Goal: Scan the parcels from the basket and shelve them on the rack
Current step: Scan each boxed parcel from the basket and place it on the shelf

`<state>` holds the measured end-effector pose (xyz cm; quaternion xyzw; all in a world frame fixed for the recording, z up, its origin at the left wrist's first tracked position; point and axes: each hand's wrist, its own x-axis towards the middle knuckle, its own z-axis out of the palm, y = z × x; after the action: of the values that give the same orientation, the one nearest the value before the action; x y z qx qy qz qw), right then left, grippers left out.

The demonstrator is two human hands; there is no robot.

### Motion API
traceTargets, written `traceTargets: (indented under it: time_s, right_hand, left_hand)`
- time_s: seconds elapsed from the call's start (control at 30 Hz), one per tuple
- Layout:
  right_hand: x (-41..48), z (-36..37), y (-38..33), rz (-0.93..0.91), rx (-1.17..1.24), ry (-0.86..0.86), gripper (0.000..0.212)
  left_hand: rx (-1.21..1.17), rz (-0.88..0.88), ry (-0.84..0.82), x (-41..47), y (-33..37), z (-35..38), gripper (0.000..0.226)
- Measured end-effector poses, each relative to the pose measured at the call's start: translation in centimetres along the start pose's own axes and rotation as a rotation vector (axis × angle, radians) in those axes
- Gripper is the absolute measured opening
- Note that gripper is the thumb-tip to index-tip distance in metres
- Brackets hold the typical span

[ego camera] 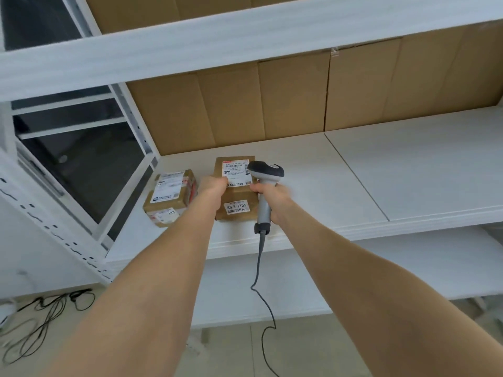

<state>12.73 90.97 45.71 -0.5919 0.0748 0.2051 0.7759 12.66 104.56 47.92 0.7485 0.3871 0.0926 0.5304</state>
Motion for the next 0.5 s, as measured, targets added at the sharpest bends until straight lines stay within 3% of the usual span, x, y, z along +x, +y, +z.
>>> traceTargets:
  time_s: [0.2, 0.3, 0.37, 0.5]
  right_hand:
    - [0.5, 0.8, 0.4, 0.034, 0.013, -0.023, 0.016]
    - [0.2, 0.1, 0.0, 0.009, -0.003, 0.008, 0.02]
    - [0.1, -1.1, -0.6, -0.018, -0.012, 0.053, 0.025]
    - [-0.8, -5.0, -2.5, -0.041, 0.021, 0.131, 0.024]
  left_hand:
    - [0.241, 0.059, 0.026, 1.2, 0.0, 0.1, 0.007]
    - [0.489, 0.141, 0.105, 0.8, 1.1, 0.7, 0.04]
    - [0.493, 0.232, 0.125, 0.2, 2.2, 1.7, 0.054]
    - [0.453, 0.351, 0.044, -2.0, 4.7, 5.2, 0.048]
